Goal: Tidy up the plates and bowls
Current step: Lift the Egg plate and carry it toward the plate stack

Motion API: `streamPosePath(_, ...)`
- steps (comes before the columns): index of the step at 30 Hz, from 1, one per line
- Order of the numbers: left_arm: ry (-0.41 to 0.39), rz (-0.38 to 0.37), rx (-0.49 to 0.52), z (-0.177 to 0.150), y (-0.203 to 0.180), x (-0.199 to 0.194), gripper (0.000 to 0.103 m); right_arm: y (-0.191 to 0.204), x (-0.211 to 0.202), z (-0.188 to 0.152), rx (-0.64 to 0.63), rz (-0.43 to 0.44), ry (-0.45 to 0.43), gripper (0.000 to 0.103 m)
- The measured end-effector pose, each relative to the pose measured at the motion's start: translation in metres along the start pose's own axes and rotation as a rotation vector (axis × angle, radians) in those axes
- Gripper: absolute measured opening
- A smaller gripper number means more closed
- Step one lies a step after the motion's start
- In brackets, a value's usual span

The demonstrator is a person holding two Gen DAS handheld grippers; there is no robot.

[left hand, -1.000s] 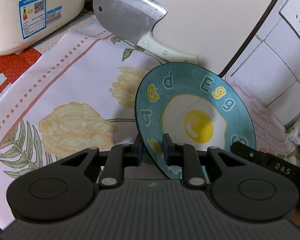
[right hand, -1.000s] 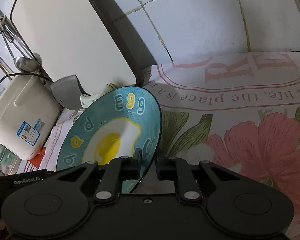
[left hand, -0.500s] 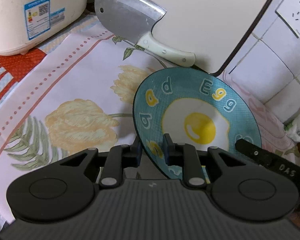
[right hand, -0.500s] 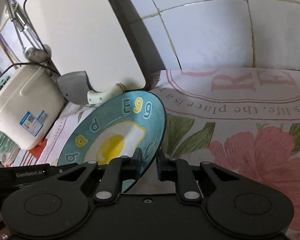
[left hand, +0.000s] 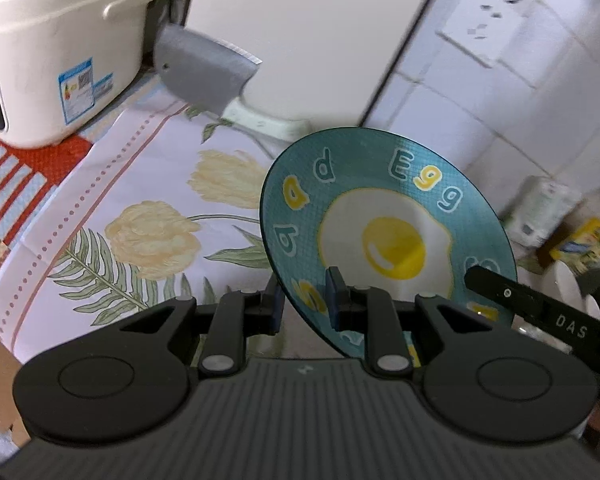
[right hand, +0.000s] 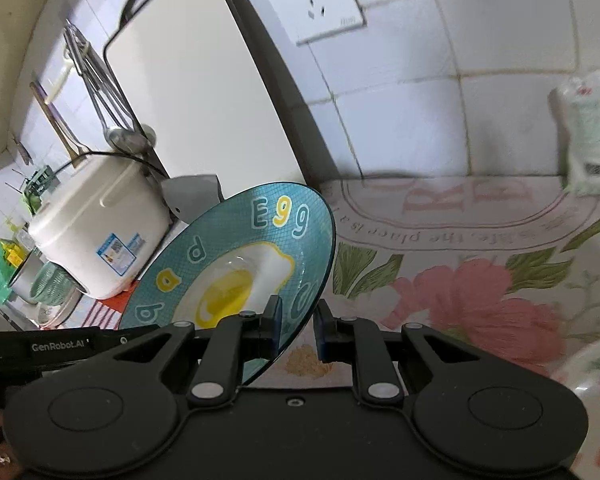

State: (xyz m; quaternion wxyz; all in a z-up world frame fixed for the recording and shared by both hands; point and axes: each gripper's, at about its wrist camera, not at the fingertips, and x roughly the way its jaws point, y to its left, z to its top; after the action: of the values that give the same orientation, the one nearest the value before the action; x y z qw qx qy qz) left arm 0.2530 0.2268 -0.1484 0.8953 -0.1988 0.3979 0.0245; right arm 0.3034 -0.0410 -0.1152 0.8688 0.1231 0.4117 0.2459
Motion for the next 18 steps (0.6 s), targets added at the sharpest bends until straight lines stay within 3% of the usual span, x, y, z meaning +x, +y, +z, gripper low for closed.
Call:
streamPosePath(9, 0.002, -0.069, 0.094, -0.015, -0.041, -0.051, 0.020, -0.005, -0.076, -0.005, 0.021, -0.021, -0.050, 0.021)
streamPosePath(18, 0.022, -0.125, 0.163, -0.038, -0.085, -0.075, 0.019, -0.020, -0.135, -0.021, 0.038, -0.070, -0.086, 0.021)
